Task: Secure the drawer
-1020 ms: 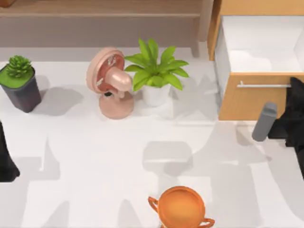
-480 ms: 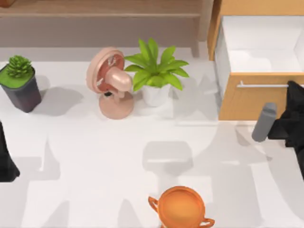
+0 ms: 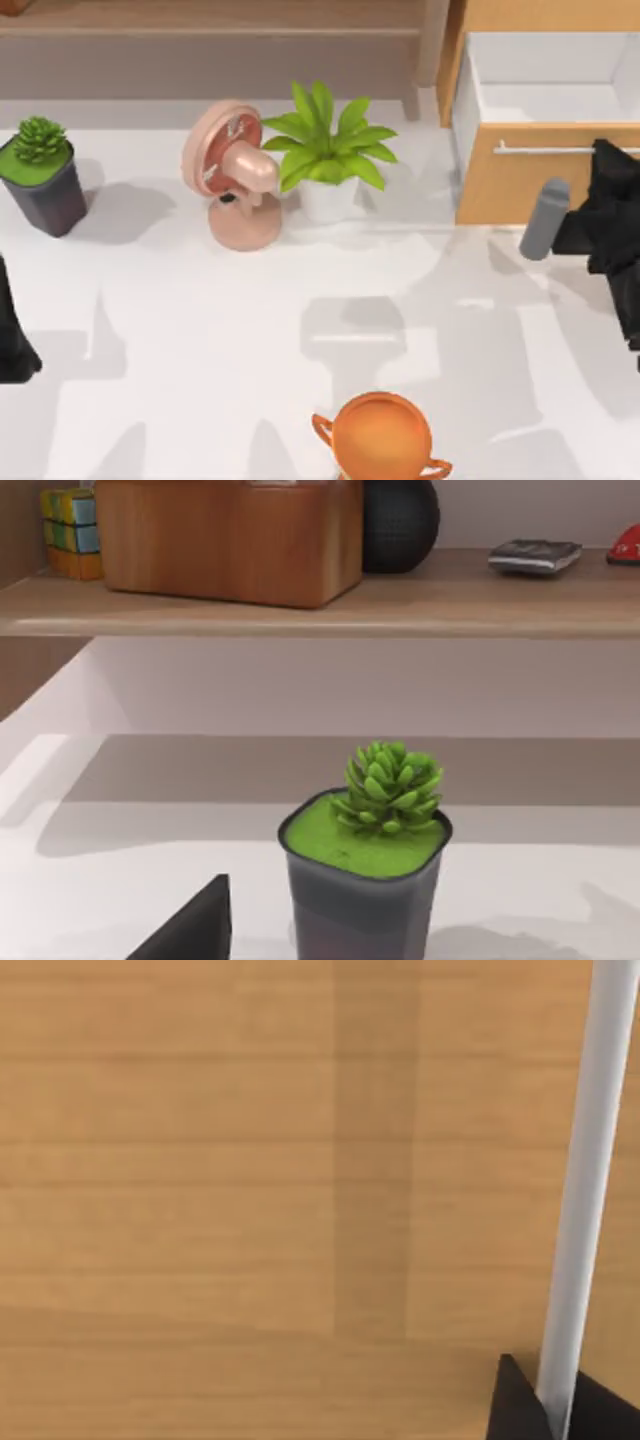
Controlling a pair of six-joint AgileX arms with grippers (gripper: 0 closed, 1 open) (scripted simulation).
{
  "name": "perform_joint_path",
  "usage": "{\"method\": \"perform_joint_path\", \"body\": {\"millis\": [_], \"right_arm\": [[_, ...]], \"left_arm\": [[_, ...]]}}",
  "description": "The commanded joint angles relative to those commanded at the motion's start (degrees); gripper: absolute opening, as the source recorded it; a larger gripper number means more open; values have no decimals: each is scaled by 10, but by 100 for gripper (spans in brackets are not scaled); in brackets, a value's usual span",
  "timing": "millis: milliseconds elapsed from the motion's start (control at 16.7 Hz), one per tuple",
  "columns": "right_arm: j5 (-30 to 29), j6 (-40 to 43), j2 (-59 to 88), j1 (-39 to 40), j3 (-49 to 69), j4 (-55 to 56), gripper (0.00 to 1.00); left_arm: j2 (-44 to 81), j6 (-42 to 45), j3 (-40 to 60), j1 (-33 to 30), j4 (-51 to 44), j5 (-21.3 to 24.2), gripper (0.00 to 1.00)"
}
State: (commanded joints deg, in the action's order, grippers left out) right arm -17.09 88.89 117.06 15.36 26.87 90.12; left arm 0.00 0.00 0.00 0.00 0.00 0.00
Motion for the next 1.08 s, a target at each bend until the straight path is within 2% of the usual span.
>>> {"method": "perform_joint_path", "body": {"millis": [180, 540, 1080], "right_arm": [[12, 1, 14, -13, 46, -33, 0], [17, 0, 23, -16, 57, -47, 0], [41, 0, 77, -40, 200, -130, 0]], "left_arm": [[0, 0, 0, 0, 0, 0, 100], [0, 0, 0, 0, 0, 0, 100], [0, 0, 0, 0, 0, 0, 100]]}}
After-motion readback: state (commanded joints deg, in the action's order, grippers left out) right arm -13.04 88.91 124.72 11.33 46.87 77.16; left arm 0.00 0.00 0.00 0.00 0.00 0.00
